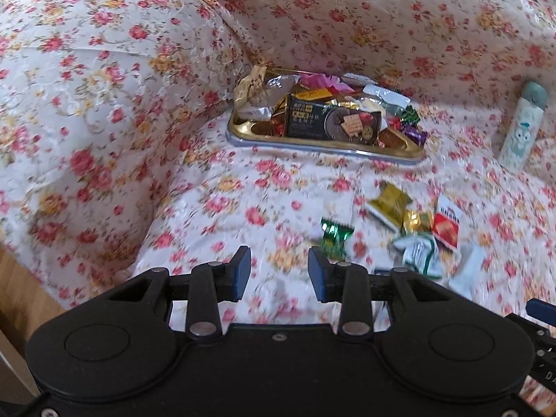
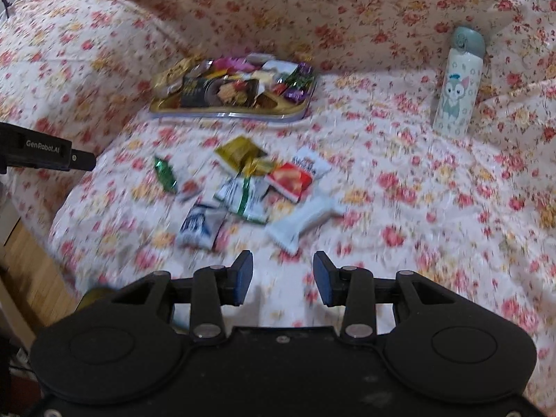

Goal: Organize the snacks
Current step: 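Move the left tool to the green candy while the right tool reaches the red hawthorn packet, then close the left tool on the green candy while the right tool grasps the red packet, then lift the green candy with the left tool while the right tool lifts the red packet, then carry the green candy and red packet with both tools over the gold tray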

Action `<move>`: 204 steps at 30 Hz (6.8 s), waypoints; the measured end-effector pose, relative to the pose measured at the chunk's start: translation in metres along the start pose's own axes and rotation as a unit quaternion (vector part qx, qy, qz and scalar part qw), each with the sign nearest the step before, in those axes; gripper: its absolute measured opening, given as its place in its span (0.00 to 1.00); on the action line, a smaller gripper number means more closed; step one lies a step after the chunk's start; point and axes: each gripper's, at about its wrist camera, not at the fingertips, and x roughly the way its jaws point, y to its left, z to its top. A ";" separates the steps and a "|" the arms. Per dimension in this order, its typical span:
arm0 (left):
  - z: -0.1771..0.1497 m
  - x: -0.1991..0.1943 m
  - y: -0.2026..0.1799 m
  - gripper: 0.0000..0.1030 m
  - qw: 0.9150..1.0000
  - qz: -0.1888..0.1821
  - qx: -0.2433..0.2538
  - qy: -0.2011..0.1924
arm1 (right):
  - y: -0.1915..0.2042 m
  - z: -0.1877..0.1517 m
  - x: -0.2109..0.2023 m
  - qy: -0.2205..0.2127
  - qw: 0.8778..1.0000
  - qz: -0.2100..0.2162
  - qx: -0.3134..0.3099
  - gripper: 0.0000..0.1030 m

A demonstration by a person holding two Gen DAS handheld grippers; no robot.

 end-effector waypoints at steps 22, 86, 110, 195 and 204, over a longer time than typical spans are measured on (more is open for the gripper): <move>0.032 0.079 -0.026 0.44 1.000 -0.030 -0.007 -0.003 | -0.022 0.031 0.096 -0.048 0.996 -0.002 0.075 0.40; -0.069 0.069 -0.029 0.44 0.992 -0.083 0.091 -0.007 | -0.037 0.061 0.160 -0.066 0.996 -0.024 0.048 0.36; -0.073 0.072 -0.032 0.40 0.996 -0.059 0.059 -0.026 | -0.031 0.049 0.157 -0.083 0.994 -0.063 0.013 0.38; -0.105 -0.031 -0.051 0.25 0.995 -0.078 0.069 -0.002 | -0.020 -0.075 -0.022 -0.050 0.995 -0.036 0.073 0.35; -0.141 -0.049 -0.053 0.25 0.995 -0.075 0.063 0.016 | 0.005 -0.110 -0.057 -0.045 0.996 -0.002 0.071 0.35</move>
